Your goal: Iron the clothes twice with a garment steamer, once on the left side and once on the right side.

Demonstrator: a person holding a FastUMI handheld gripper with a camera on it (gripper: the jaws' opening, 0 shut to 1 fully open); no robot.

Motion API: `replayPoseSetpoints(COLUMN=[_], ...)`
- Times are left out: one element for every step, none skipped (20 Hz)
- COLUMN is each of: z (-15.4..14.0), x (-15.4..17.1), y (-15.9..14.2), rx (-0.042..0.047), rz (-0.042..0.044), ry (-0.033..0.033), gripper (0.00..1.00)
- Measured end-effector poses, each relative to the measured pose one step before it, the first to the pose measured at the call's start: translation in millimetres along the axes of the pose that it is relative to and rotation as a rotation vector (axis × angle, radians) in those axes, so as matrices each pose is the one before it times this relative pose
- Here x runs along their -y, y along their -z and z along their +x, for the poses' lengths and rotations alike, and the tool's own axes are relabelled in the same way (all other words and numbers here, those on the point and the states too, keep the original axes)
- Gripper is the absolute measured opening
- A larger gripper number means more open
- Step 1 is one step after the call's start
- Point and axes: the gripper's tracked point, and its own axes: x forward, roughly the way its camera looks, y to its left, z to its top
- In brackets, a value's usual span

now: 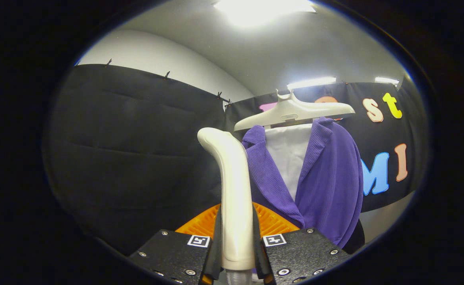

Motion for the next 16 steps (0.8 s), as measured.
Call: replayPoseSetpoints(z=[5.65, 4.45, 2.43, 2.5, -0.98, -2.82, -2.45, -1.74, -1.78, -2.89, -3.17, -4.03, -2.88, -2.89, -2.58, -3.35], x=[0.08, 0.03, -1.57, -2.33, -0.14, 2.71, 2.35, 2.2, 3.16, 4.32, 5.07, 3.95, 3.65, 3.2, 4.45, 4.6], y=[9.18, 11.95, 13.74, 10.05, 6.59, 8.44, 9.36, 8.77, 10.76, 10.89, 10.97, 10.71, 10.29, 11.22, 8.86, 8.47], rx=[-0.01753, -0.0267, -0.02768, -0.01787, -0.01199, -0.01349, -0.01041, -0.01365, -0.01836, -0.01579, -0.01742, -0.01814, -0.01646, -0.01605, -0.01541, -0.01342], rz=[0.00374, 0.00432, 0.00353, -0.002, -0.00403, -0.00409, 0.00076, 0.00268, 0.00084, -0.00218, -0.00401, -0.00424, -0.00147, -0.00026, -0.00107, 0.00061], ry=[0.0077, 0.00432, -0.00072, -0.00158, 0.00568, 0.01129, 0.01125, 0.00787, 0.00668, 0.0064, 0.00737, 0.00613, 0.00284, 0.0033, 0.00621, 0.00743], gripper=[0.34, 0.34, 0.34, 0.34, 0.34, 0.34, 0.34, 0.34, 0.34, 0.34, 0.34, 0.34, 0.34, 0.34, 0.34, 0.34])
